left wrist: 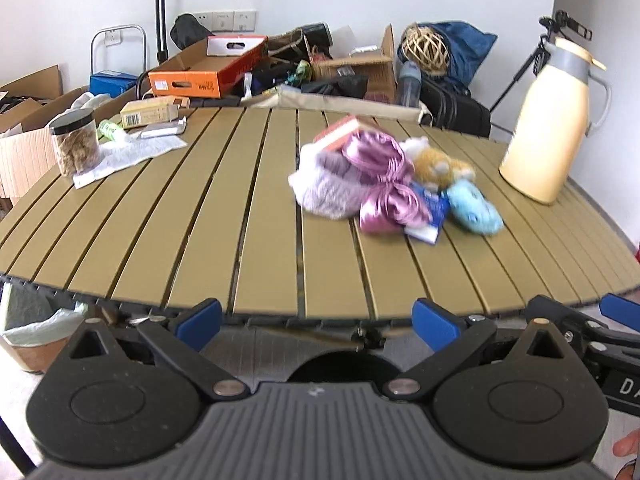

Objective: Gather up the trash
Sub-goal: 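Reach both tools toward the pile of scrunchies and plush toys on the table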

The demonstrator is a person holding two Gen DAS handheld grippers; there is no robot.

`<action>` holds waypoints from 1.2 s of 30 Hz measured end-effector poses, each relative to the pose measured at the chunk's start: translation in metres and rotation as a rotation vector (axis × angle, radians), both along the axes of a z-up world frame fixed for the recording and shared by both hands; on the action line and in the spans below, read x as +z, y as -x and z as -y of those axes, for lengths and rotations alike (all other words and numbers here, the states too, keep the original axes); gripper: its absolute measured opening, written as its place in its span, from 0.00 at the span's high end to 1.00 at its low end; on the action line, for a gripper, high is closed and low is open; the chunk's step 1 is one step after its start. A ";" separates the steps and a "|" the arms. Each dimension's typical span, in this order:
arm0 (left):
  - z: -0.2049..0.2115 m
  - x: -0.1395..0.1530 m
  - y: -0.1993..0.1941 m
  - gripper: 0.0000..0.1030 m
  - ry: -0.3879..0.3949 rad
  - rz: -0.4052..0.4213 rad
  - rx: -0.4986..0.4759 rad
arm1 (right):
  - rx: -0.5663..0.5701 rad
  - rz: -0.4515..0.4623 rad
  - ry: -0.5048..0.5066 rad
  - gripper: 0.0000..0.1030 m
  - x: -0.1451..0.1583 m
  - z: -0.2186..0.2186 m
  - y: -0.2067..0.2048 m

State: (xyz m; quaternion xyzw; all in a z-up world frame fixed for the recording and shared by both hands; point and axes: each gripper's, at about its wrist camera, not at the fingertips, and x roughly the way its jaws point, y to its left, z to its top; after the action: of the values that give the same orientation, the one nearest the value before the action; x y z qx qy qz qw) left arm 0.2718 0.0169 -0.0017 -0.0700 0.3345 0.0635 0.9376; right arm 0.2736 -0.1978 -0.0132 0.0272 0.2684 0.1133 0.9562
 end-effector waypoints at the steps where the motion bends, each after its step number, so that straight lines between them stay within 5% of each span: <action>1: -0.002 0.000 -0.004 0.00 0.001 0.008 0.006 | -0.004 0.006 -0.002 0.00 0.000 0.001 -0.004; 15: -0.020 -0.001 -0.069 0.00 -0.034 0.133 0.057 | 0.010 0.081 -0.042 0.00 -0.004 -0.018 -0.078; 32: -0.080 -0.025 -0.120 0.00 -0.072 0.119 0.149 | 0.102 0.047 -0.128 0.00 -0.043 -0.075 -0.176; 34: -0.081 -0.027 -0.121 0.00 -0.071 0.111 0.148 | 0.103 0.060 -0.118 0.07 -0.050 -0.082 -0.182; 36: -0.082 -0.029 -0.121 0.00 -0.067 0.109 0.148 | 0.107 0.057 -0.110 0.23 -0.056 -0.088 -0.188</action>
State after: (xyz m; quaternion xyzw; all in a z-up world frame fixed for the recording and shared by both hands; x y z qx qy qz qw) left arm 0.3931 0.0987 -0.0303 -0.0666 0.2748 0.1399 0.9489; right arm 0.4612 -0.1094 -0.0696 0.0621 0.2355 0.1794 0.9532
